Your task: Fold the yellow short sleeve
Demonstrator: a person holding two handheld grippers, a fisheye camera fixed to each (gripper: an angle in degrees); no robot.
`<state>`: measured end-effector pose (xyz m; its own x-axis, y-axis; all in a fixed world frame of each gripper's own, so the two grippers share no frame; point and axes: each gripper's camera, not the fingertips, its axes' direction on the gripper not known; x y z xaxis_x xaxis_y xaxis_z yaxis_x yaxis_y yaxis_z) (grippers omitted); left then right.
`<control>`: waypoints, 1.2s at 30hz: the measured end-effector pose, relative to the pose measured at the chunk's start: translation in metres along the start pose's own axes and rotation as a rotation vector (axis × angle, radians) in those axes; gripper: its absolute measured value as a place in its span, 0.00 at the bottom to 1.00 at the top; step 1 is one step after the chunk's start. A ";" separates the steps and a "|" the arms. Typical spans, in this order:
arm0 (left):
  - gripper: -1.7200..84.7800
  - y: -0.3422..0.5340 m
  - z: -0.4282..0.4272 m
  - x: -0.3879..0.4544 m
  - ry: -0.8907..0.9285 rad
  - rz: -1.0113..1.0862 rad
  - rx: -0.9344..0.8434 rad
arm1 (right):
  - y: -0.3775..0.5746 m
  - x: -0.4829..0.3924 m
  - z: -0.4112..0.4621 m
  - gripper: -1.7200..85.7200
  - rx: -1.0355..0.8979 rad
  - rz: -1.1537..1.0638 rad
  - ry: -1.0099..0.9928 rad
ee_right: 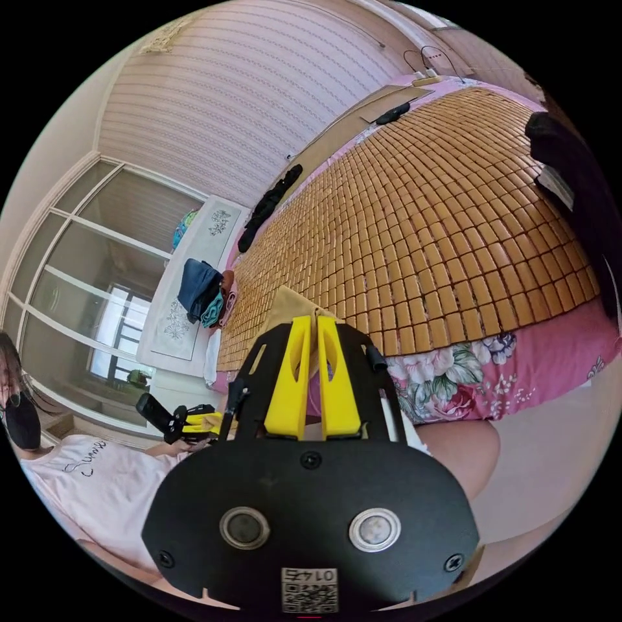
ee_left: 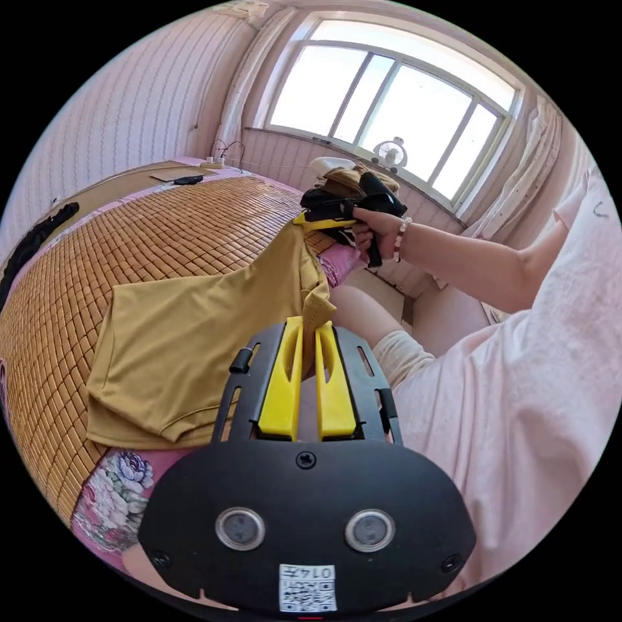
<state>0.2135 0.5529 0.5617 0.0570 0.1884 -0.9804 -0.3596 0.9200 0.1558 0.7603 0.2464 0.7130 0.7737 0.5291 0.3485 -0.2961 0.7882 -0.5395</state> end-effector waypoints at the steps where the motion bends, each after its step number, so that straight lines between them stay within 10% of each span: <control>1: 0.03 0.001 -0.010 -0.011 -0.008 -0.064 0.021 | -0.008 -0.014 0.005 0.03 -0.012 -0.033 -0.003; 20: 0.11 0.080 -0.121 -0.220 -0.458 -0.920 0.126 | -0.105 -0.182 0.237 0.08 -0.384 -0.336 0.126; 36: 0.16 0.040 -0.072 -0.226 -0.450 -0.717 -0.014 | -0.058 -0.212 0.302 0.14 -0.580 -0.661 0.368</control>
<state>0.1190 0.5225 0.7812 0.6398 -0.3176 -0.6999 -0.1066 0.8651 -0.4901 0.4439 0.1832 0.9016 0.8417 -0.1781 0.5097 0.5124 0.5611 -0.6501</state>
